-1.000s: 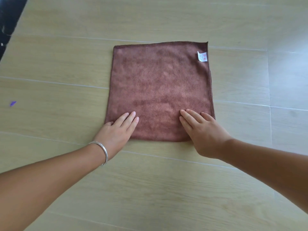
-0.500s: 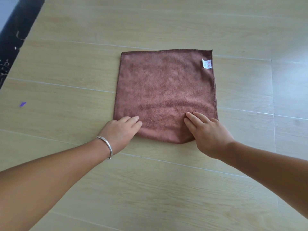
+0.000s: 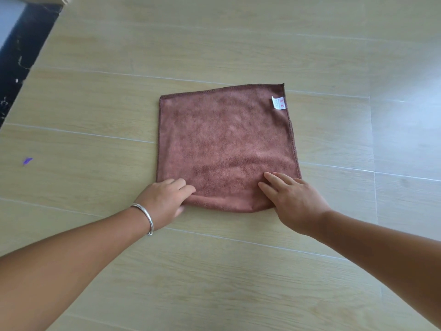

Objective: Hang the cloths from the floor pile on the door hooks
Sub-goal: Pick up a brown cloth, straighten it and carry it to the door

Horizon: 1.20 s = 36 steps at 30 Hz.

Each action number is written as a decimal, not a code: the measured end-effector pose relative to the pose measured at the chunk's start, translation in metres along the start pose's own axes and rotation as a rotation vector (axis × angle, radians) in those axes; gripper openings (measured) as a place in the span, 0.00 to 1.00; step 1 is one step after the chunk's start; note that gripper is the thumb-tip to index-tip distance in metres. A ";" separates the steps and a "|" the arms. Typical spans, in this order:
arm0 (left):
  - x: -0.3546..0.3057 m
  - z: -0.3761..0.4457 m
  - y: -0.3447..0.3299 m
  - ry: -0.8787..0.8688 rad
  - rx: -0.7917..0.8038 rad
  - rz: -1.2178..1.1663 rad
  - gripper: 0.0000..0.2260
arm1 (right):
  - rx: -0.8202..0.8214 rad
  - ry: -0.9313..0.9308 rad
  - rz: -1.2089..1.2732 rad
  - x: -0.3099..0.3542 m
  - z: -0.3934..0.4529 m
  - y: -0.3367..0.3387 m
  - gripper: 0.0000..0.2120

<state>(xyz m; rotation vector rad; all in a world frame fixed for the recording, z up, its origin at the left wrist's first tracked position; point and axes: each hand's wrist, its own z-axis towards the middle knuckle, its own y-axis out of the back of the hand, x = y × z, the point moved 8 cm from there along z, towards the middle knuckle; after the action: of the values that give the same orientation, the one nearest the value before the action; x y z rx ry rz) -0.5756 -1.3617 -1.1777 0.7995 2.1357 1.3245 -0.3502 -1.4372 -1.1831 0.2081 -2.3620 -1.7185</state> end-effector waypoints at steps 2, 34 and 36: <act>0.009 0.005 0.005 0.078 0.023 -0.030 0.14 | 0.026 -0.025 0.000 -0.006 -0.001 0.005 0.19; -0.055 -0.237 0.422 0.274 0.011 -0.106 0.26 | 0.076 -0.327 -0.008 0.039 -0.188 0.470 0.21; -0.058 -0.254 0.463 0.255 -0.004 -0.114 0.25 | 0.055 -0.335 -0.011 0.045 -0.200 0.513 0.18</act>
<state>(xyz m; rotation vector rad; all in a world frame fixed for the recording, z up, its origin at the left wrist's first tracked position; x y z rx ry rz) -0.6065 -1.3949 -0.6483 0.5210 2.3343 1.4340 -0.3375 -1.4732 -0.6324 -0.0649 -2.6449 -1.8164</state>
